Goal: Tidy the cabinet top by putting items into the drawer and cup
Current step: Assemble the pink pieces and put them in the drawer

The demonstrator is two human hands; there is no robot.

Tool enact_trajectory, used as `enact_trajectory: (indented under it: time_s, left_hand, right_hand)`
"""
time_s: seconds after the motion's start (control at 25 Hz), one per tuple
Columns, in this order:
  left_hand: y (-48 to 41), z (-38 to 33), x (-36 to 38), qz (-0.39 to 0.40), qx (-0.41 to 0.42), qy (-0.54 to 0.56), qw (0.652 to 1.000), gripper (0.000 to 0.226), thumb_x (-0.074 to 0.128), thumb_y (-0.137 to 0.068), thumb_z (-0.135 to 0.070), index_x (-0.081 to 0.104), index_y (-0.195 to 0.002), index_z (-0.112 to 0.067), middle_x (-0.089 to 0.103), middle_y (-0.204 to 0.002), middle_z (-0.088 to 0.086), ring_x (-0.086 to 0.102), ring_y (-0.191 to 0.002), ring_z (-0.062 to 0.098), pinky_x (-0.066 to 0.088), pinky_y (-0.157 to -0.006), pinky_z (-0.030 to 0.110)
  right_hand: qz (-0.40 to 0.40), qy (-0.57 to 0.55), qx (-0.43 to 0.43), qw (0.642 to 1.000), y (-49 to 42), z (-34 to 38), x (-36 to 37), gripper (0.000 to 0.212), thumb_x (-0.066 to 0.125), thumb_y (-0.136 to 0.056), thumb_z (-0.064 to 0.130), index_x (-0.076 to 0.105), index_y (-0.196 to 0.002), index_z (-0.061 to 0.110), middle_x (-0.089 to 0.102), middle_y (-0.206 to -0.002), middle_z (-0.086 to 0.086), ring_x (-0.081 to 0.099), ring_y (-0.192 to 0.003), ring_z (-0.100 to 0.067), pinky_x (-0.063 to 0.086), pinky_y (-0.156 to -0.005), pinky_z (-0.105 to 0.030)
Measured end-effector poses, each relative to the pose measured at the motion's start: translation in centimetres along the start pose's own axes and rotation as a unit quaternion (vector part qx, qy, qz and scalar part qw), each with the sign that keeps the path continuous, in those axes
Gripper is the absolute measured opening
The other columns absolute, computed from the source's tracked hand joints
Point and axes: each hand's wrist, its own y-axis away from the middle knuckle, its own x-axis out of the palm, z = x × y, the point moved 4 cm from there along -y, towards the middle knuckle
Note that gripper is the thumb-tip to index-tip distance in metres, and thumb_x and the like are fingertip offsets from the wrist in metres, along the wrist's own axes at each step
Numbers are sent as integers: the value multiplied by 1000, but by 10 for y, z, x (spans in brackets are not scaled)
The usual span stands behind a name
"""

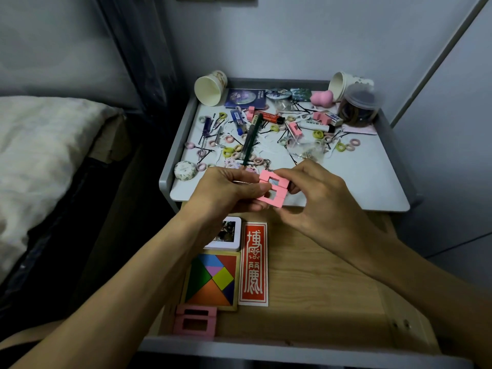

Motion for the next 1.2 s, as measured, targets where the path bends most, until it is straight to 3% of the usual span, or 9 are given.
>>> enact_trajectory:
  time_s: [0.44,0.68,0.84,0.88,0.92,1.0,1.04,1.08,1.2]
  left_hand:
    - [19,11,-19,-10,-7,4,1000,14,68,-83,1,70,-96,6,74,-87,20,69,-59,18,58,-56,19]
    - [21,13,-28,-5,8,-19,1000,20,70,-83,-4,70,-100,6,74,-88,22,68,-59,19,58,-55,20]
    - [21,12,-39,20,23,-135,990,18,67,-90,-21,71,-100,-6,76,-85,11,71,-65,24,60,-63,31]
    - [19,15,-48,-13,24,-223,974,21,65,-93,-29,71,-95,-10,76,-80,8,72,-64,24,61,-63,34]
    - [17,18,-60,-69,20,-347,935,26,62,-94,-36,71,-91,-12,75,-77,7,72,-65,23,61,-64,35]
    - [15,24,-82,-179,-2,-600,779,33,57,-94,-41,66,-96,-9,72,-92,10,70,-81,28,55,-68,34]
    - [15,29,-86,-192,-29,-667,720,32,54,-95,-37,62,-105,-8,67,-104,12,66,-92,32,50,-69,33]
    - [14,34,-87,-185,-55,-698,689,29,51,-96,-31,59,-112,-8,63,-111,14,64,-98,34,46,-69,34]
    - [3,50,-83,-128,-86,-736,659,25,48,-95,-13,55,-118,-7,61,-113,13,64,-101,33,50,-72,38]
  right_hand:
    - [11,-3,2,1000,8,21,15,56,80,-76,28,63,-125,7,60,-104,-3,53,-87,-7,39,-72,-9]
    - [10,-33,8,999,4,26,20,56,83,-72,22,64,-124,10,60,-101,-2,58,-86,-11,49,-74,-18]
    - [17,-81,20,996,5,21,28,57,85,-69,22,66,-121,10,62,-101,-1,60,-86,-11,52,-76,-18]
    - [36,-86,22,995,9,16,33,57,85,-69,23,66,-122,10,62,-101,0,60,-86,-10,52,-76,-17]
    - [68,-90,19,993,17,12,42,58,85,-70,24,65,-122,11,61,-101,0,59,-86,-9,52,-76,-18]
    - [159,-71,-23,984,35,10,70,58,85,-70,23,64,-123,10,61,-104,-1,57,-86,-8,51,-75,-18]
    - [203,-49,-60,976,46,13,87,56,83,-71,24,64,-123,10,61,-107,-3,55,-89,-8,51,-76,-19]
    - [247,-35,-88,964,57,15,105,54,81,-74,26,63,-124,12,59,-112,-4,53,-94,-9,51,-80,-22]
    - [355,-21,-94,930,81,20,137,47,68,-86,34,55,-130,22,48,-126,2,46,-109,-9,41,-95,-24]
